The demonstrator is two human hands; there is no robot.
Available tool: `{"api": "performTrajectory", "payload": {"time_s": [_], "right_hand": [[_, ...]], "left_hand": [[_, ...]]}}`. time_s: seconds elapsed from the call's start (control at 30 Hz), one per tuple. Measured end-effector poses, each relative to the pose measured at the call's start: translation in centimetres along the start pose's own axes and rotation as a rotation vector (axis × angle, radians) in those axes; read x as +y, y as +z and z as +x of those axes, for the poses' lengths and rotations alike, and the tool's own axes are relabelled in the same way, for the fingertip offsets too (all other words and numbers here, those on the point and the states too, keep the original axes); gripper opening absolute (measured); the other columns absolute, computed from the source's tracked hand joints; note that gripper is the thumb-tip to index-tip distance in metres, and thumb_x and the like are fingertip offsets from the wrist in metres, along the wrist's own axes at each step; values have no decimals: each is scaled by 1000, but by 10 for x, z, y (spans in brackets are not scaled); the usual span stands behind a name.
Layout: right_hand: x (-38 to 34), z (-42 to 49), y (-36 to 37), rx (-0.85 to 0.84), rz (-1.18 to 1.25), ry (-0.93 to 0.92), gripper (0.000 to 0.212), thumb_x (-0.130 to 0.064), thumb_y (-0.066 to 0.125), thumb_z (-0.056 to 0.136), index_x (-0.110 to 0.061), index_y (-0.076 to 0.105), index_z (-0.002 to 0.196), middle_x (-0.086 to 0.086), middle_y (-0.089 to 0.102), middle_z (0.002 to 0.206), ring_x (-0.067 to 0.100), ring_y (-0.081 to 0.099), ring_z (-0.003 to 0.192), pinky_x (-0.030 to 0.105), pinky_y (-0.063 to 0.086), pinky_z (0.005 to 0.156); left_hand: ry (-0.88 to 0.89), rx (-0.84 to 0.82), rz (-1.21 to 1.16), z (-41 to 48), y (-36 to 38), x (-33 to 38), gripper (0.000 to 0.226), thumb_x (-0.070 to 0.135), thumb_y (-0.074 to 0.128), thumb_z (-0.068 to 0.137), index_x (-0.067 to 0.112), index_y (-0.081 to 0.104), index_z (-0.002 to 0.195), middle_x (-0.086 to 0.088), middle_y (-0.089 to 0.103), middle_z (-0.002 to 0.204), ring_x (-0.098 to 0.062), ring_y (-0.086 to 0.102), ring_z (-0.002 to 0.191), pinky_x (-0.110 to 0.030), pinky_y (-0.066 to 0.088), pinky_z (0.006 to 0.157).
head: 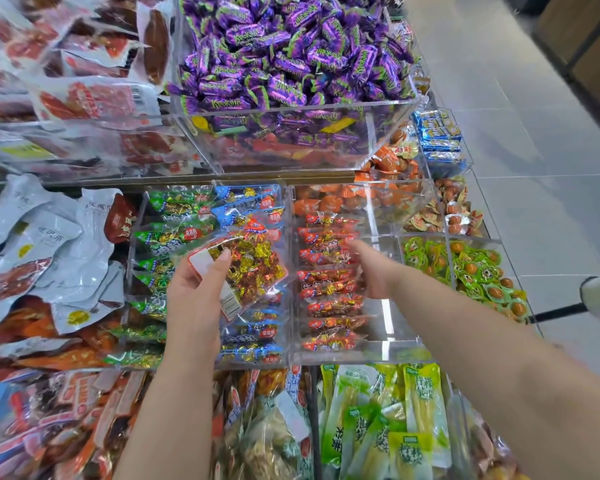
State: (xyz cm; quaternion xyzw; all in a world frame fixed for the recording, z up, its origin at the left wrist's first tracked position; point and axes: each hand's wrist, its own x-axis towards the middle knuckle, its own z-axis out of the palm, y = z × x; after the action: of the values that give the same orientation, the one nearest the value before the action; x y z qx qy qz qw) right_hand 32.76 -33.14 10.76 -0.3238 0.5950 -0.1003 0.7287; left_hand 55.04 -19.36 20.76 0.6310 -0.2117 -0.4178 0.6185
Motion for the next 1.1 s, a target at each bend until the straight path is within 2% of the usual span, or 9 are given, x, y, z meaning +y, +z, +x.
{"api": "performTrajectory", "payload": {"time_s": [0.23,0.37,0.5,0.6,0.73,0.8,0.93,1.0,1.1], "right_hand": [[0,31,18,191,354,-195,53,-67,42,86,-26,62,114,3,72,102,22,70,89,37,54,75],[1,39,21,152,206,-263,65,-63,47,86,-33,33,142,-2,52,131,22,54,112,41,42,99],[0,32,14,71,116,-274,65,-58,50,87,-34,26,142,-12,54,109,3,60,81,19,51,58],[-4,19,6,-22,200,-232,68,-57,50,87,-27,29,144,-2,51,133,8,60,91,24,50,60],[-9,-14,-6,402,91,-385,45,-38,44,97,-15,44,136,6,48,137,25,49,120,23,45,90],[-11,-43,-6,545,65,-516,30,-39,55,91,-25,58,117,-4,59,123,18,53,116,27,44,92],[-15,-108,17,215,-235,-767,40,-53,68,70,-51,55,108,-26,58,113,-5,56,105,9,45,86],[-19,-128,21,175,-270,-797,52,-50,72,72,-48,52,119,-24,56,118,-6,54,107,18,44,93],[-20,-149,15,288,-316,-834,35,-41,73,75,-32,65,108,-29,58,70,-10,51,65,12,44,67]], "left_hand": [[5,22,-35,7,-1,3,23,23,67,88,33,63,68,6,60,76,-16,58,73,-34,51,64],[-19,57,-32,9,-4,0,16,22,67,88,31,61,76,-1,59,86,-25,56,86,-47,48,79],[-9,29,-6,9,0,2,17,27,68,85,36,68,71,8,65,77,-16,62,78,-41,53,74],[-58,-11,-32,9,8,4,11,30,66,84,36,70,75,8,68,77,-12,66,75,-35,58,66],[-216,-73,-126,7,23,5,13,24,52,97,21,63,102,-4,67,97,-21,64,93,-44,56,83],[-248,-112,-115,2,33,8,14,24,52,96,18,63,102,-8,63,100,-26,59,98,-49,50,91],[-133,-311,155,-13,55,10,13,30,55,95,25,67,93,-9,64,94,-29,59,89,-45,47,76],[-77,-406,176,-22,65,15,11,23,57,94,24,68,96,-9,68,93,-30,62,87,-46,50,75],[-106,-450,86,-33,74,23,12,17,53,95,13,63,99,-12,66,90,-27,60,82,-45,51,75]]}}
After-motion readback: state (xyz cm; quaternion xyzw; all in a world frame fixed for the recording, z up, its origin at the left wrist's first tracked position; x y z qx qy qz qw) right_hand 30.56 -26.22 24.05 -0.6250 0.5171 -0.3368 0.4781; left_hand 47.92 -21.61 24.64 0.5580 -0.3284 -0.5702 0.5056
